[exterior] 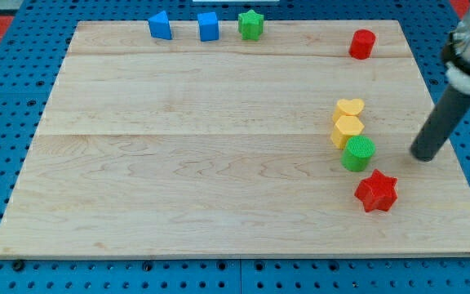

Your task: Push green circle closer to blue triangle

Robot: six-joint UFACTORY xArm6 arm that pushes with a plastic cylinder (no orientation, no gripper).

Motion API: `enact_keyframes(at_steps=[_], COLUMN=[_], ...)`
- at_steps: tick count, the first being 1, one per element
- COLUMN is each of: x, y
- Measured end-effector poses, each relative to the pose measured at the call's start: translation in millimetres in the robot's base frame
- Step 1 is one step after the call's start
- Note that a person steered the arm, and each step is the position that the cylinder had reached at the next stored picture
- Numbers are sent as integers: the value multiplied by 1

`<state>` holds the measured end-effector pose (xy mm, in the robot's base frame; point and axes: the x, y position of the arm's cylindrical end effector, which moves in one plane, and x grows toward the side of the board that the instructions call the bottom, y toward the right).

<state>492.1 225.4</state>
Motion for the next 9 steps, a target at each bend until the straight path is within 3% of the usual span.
enact_keyframes(at_steps=[2, 3, 4, 5, 7, 8, 9], x=[-28, -4, 32, 3, -109, -158, -138], y=[-206, -160, -173, -242, -370, -380, -380])
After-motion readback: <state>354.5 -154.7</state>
